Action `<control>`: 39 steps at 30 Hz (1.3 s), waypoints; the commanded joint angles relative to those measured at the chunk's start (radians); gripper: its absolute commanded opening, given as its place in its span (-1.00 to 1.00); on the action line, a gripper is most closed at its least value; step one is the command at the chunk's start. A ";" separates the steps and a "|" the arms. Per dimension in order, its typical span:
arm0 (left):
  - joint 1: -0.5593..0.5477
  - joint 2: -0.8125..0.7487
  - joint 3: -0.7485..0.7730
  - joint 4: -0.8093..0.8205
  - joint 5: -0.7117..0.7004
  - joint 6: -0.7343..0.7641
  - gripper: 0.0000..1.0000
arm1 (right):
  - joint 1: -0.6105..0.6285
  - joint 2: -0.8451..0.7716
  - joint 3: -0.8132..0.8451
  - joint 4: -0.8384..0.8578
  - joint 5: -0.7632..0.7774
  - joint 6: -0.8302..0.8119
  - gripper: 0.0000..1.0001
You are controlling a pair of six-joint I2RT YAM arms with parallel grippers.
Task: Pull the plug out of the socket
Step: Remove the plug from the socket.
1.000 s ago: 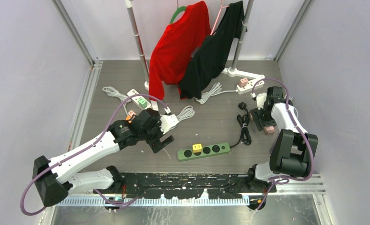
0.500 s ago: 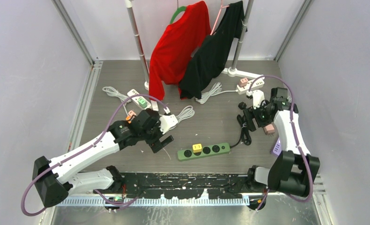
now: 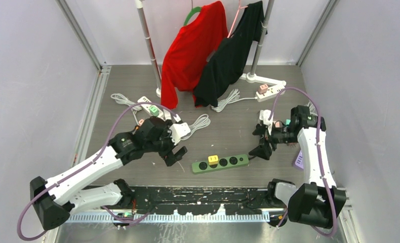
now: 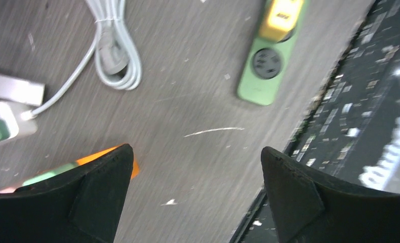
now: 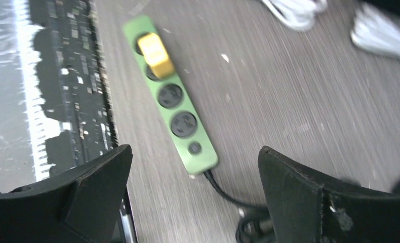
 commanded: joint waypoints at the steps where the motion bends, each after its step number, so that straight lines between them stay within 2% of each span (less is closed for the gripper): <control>1: 0.004 -0.095 0.039 0.147 0.217 -0.122 0.90 | 0.047 0.027 0.089 -0.332 -0.299 -0.526 1.00; 3: 0.004 -0.145 0.020 0.225 0.234 -0.198 0.91 | 0.122 0.059 0.142 -0.335 -0.318 -0.515 1.00; 6: 0.004 -0.245 -0.082 0.425 0.258 -0.312 0.95 | 0.254 0.110 0.199 -0.328 -0.324 -0.509 1.00; 8: 0.004 -0.303 -0.198 0.605 0.267 -0.384 0.99 | 0.315 0.143 0.204 -0.311 -0.361 -0.501 1.00; 11: 0.004 -0.362 -0.385 0.896 0.244 -0.514 0.99 | 0.334 0.166 0.180 -0.292 -0.375 -0.474 1.00; 12: 0.005 -0.372 -0.448 0.986 0.230 -0.549 0.99 | 0.334 0.160 0.160 -0.237 -0.361 -0.410 1.00; 15: 0.004 -0.375 -0.577 1.156 0.162 -0.623 0.99 | 0.368 0.099 0.059 0.102 -0.266 -0.009 0.93; 17: 0.005 -0.365 -0.607 1.171 0.121 -0.633 0.99 | 0.432 0.038 -0.027 0.431 -0.130 0.334 0.90; 18: 0.005 -0.357 -0.611 1.162 0.108 -0.631 0.99 | 0.458 0.035 -0.046 0.532 -0.069 0.434 0.90; 21: 0.004 -0.317 -0.612 1.125 0.096 -0.569 0.99 | 0.527 0.081 -0.048 0.612 0.067 0.514 0.85; 26: 0.004 -0.194 -0.617 1.096 0.128 -0.454 0.94 | 0.665 0.133 -0.096 0.685 0.155 0.482 0.91; 29: 0.004 -0.134 -0.638 1.149 0.162 -0.409 0.89 | 0.731 0.175 -0.101 0.697 0.203 0.435 0.93; 39: -0.040 -0.036 -0.690 1.299 0.193 -0.219 0.89 | 0.901 0.270 -0.111 0.735 0.340 0.377 0.89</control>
